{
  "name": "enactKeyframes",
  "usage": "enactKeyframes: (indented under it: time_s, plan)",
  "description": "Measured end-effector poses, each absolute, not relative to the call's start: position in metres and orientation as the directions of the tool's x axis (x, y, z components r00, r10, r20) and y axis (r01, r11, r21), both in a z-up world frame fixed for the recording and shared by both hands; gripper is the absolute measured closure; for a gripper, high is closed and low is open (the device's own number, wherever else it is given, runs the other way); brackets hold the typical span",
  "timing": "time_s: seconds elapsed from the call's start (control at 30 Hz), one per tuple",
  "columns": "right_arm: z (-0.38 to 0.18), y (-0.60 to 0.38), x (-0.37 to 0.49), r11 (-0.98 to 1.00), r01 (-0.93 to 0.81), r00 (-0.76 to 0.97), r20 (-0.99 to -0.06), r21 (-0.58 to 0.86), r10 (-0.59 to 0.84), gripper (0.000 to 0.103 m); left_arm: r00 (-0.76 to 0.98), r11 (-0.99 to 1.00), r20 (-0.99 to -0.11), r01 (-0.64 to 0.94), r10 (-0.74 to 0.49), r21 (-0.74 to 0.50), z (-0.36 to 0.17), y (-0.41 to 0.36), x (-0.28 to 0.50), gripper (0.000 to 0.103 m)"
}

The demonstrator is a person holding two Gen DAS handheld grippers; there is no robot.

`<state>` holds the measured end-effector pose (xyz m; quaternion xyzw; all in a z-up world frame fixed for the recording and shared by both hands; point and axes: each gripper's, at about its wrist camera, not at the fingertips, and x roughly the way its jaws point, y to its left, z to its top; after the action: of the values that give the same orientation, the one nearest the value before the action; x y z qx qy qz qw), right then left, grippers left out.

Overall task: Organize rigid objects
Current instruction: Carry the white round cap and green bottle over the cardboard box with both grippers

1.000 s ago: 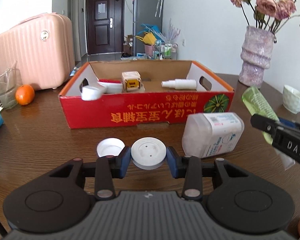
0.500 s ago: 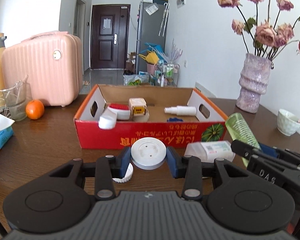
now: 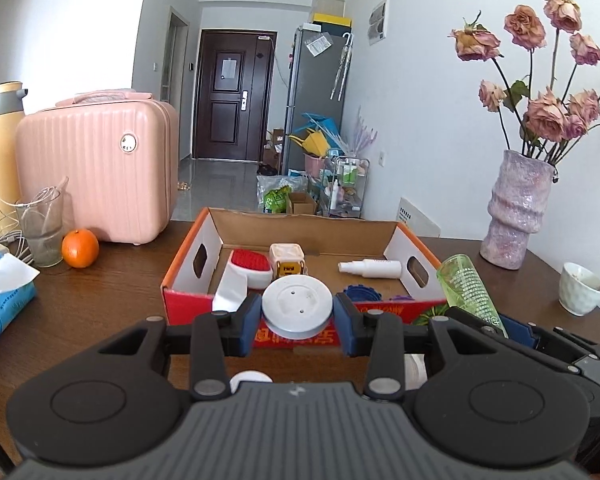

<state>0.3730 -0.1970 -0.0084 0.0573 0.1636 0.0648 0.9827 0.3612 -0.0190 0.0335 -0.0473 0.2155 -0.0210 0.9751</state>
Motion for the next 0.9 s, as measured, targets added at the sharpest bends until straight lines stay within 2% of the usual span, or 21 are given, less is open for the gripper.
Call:
enactKeyframes:
  time_s: [0.47, 0.9]
  plan:
    - [0.007, -0.205, 0.417, 0.986, -0.103, 0.942, -0.304, 0.133, 0.140, 0.073, 0.912, 0.993, -0.409, -0.011, -0.037, -0.116, 0.038, -0.025, 0.407, 0.063]
    - [0.003, -0.214, 0.462, 0.987, -0.086, 0.929, -0.348, 0.139, 0.130, 0.073, 0.904, 0.994, -0.427, -0.018, -0.029, -0.105, 0.030, -0.030, 0.451, 0.063]
